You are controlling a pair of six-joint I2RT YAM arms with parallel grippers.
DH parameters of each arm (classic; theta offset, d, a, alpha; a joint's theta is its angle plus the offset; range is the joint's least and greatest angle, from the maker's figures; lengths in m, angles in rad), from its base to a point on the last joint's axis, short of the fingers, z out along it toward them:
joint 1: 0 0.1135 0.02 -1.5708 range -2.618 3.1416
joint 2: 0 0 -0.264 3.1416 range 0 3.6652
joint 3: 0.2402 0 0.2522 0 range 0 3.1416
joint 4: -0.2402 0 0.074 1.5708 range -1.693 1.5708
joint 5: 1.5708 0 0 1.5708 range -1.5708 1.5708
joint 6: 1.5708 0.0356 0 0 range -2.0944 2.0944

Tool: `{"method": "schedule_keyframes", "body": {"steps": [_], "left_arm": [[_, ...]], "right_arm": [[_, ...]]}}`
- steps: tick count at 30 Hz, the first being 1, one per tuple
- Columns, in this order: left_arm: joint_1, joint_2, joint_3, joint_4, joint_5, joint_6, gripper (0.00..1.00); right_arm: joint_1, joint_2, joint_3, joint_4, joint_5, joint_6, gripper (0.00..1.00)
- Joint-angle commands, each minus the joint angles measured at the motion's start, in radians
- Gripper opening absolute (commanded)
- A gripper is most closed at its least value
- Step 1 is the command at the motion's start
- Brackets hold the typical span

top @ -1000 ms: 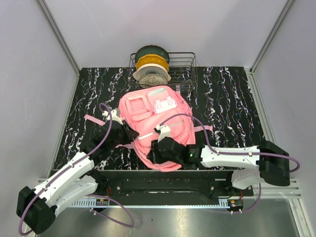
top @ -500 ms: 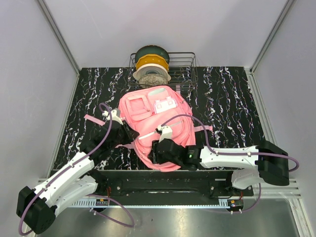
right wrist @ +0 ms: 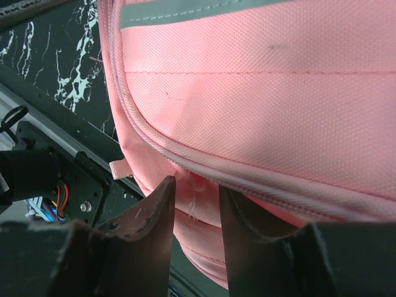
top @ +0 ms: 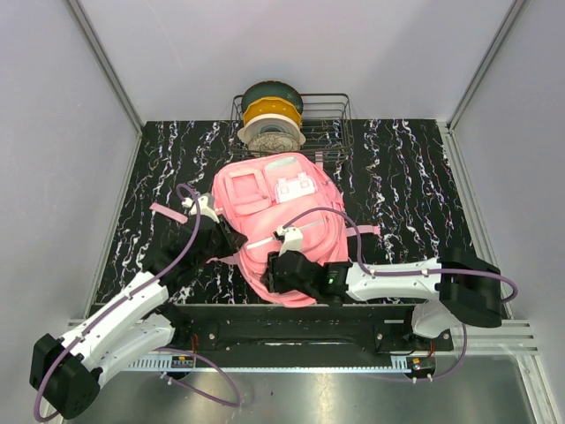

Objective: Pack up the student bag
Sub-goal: Zip the student bag at the center of the board.

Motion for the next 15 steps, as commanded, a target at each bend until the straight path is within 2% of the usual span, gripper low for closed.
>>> {"method": "schedule_keyframes", "body": {"steps": [1,4,7,10,12,14,15], "left_arm": [[-0.007,-0.028,0.043,0.084,0.092,-0.001,0.01],[-0.007,-0.034,0.028,0.095,0.092,-0.013,0.0],[-0.007,-0.039,0.024,0.096,0.094,-0.017,0.0],[-0.007,-0.037,0.028,0.095,0.094,-0.016,0.0],[-0.007,-0.037,0.029,0.095,0.094,-0.016,0.0],[-0.007,-0.037,0.029,0.095,0.097,-0.014,0.0],[-0.007,-0.037,0.028,0.095,0.098,-0.014,0.0]], "right_arm": [[-0.012,0.011,-0.012,0.169,0.082,0.003,0.4],[-0.012,0.037,-0.004,0.252,0.016,-0.057,0.41],[-0.014,0.092,0.061,0.201,-0.014,-0.077,0.33],[-0.014,0.112,0.072,0.221,-0.044,-0.076,0.21],[-0.012,0.111,0.066,0.223,-0.037,-0.08,0.25],[-0.014,0.103,0.069,0.203,0.006,-0.076,0.34],[-0.014,0.102,0.069,0.197,0.015,-0.079,0.33]]}}
